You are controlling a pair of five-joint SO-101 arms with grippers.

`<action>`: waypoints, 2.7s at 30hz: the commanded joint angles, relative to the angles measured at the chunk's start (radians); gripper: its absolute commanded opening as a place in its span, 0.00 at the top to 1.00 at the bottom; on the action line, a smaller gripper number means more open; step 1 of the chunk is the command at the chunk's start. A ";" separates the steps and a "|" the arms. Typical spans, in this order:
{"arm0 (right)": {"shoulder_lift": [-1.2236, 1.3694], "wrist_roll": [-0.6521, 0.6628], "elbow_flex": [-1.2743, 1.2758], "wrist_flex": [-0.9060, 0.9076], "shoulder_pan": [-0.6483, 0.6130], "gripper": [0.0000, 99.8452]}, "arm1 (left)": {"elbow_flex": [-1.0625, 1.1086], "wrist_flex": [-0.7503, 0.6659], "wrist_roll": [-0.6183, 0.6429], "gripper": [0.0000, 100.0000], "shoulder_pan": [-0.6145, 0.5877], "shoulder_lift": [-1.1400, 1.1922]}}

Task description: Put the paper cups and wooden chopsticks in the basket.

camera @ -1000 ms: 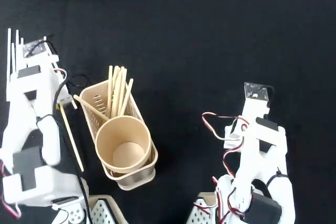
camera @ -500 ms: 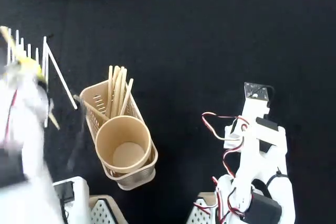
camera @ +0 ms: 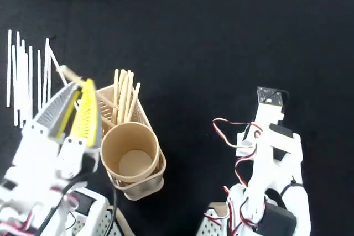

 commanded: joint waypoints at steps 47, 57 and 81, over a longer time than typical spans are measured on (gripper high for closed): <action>-0.015 0.006 0.004 -0.006 0.011 0.62 | -0.888 0.339 0.209 0.80 -0.711 1.797; -0.015 0.006 0.004 -0.006 0.011 0.62 | -1.210 0.341 0.204 0.80 -0.710 2.274; -0.015 0.006 0.004 -0.005 0.011 0.62 | -2.282 0.962 0.201 0.97 -0.710 2.694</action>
